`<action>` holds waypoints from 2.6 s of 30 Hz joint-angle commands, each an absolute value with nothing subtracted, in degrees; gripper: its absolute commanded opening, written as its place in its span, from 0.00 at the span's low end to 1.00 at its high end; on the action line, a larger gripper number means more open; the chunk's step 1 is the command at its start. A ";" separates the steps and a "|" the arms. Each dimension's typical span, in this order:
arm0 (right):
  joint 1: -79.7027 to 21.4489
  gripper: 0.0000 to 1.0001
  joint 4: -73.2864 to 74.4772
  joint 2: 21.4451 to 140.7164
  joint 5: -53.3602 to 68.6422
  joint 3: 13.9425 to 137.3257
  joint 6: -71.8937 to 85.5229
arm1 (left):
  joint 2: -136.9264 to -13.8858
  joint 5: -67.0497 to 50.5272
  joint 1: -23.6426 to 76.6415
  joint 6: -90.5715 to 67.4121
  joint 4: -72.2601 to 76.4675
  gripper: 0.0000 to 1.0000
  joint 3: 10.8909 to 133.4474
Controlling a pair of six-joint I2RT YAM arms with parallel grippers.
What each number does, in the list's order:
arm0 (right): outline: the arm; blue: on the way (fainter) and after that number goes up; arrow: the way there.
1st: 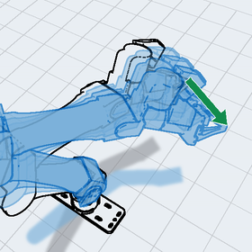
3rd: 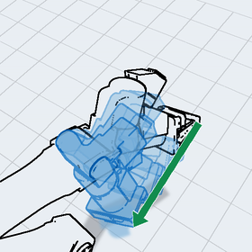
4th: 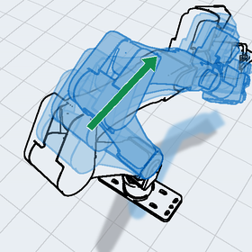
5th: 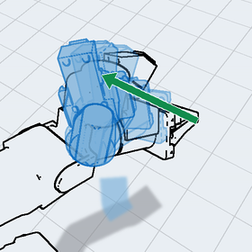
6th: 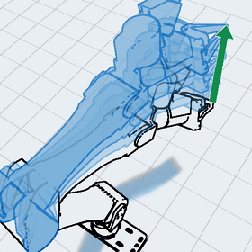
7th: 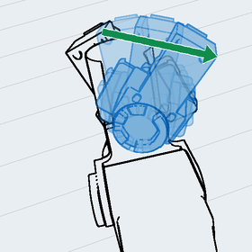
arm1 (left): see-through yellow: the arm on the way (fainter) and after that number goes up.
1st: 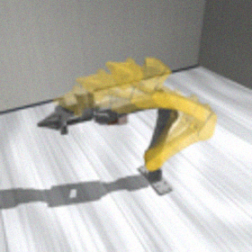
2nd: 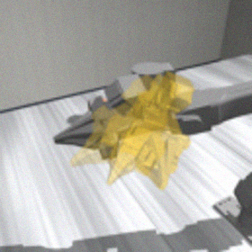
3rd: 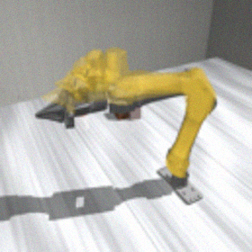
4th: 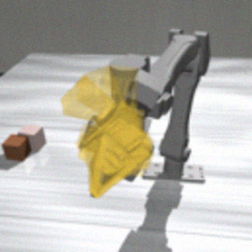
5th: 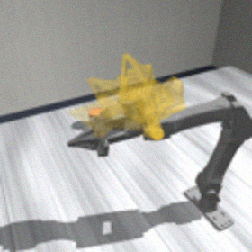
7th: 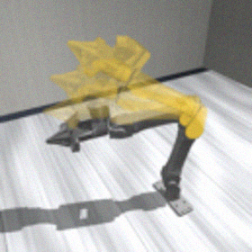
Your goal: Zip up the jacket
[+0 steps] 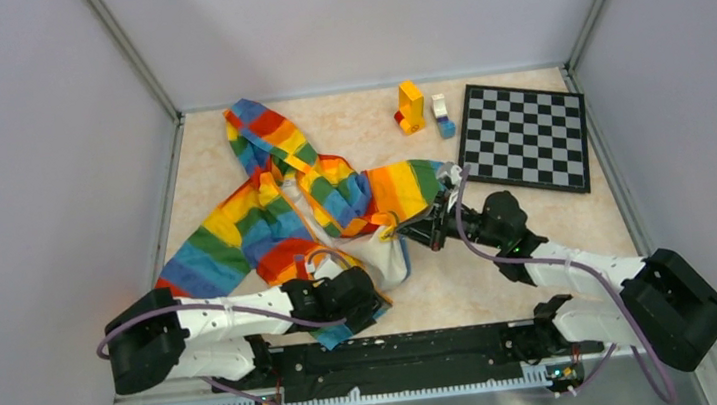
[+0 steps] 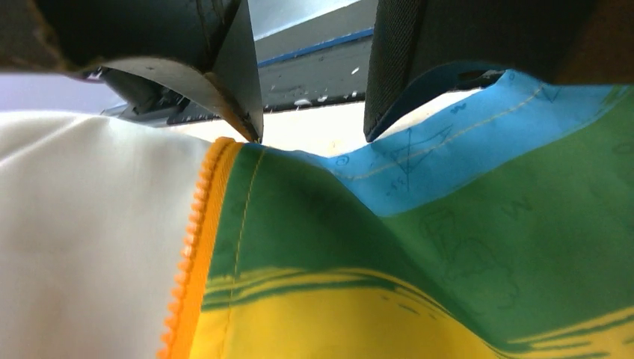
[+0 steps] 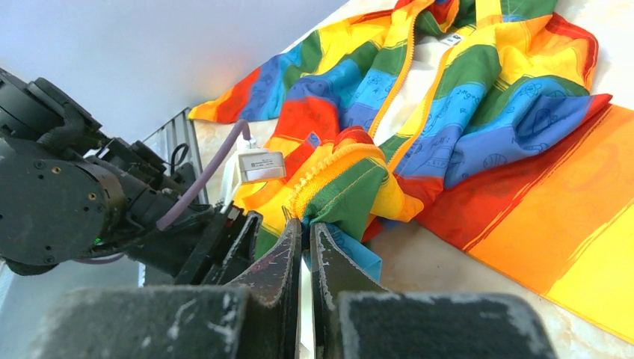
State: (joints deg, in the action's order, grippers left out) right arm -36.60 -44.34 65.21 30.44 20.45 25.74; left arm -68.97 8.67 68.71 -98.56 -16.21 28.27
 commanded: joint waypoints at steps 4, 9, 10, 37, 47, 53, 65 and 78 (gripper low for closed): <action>-35.95 0.00 -47.98 62.32 29.53 19.47 26.02 | -71.69 18.94 69.17 -103.79 -10.70 0.55 28.71; -35.99 0.00 -48.61 62.51 29.86 19.38 26.50 | -72.50 21.64 69.17 -102.82 -8.33 0.55 28.87; -35.95 0.00 -48.68 62.48 29.96 19.28 26.61 | -72.72 21.56 69.17 -103.50 -8.30 0.55 28.57; -35.95 0.00 -47.98 66.89 40.48 22.25 28.07 | -58.19 19.04 69.32 -64.33 -1.57 0.00 25.06; -35.95 0.00 -51.71 70.56 49.43 22.42 25.70 | -34.45 12.40 69.26 -38.91 -2.25 0.00 19.07; -37.65 0.00 -58.77 72.59 55.26 21.22 24.88 | -26.23 13.24 69.26 -35.16 -7.83 0.00 21.16; -39.80 0.00 -62.37 76.39 59.54 22.31 26.25 | -29.51 6.55 69.26 -25.87 -3.63 0.00 26.83; -40.78 0.00 -64.05 76.31 59.91 22.65 28.11 | -35.32 7.14 69.25 -24.72 -0.94 0.00 28.41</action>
State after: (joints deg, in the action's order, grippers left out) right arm -39.77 -59.44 76.07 58.59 20.03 28.14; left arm -35.22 8.29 69.10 -25.93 -5.87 26.20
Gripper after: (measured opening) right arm 0.012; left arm 0.005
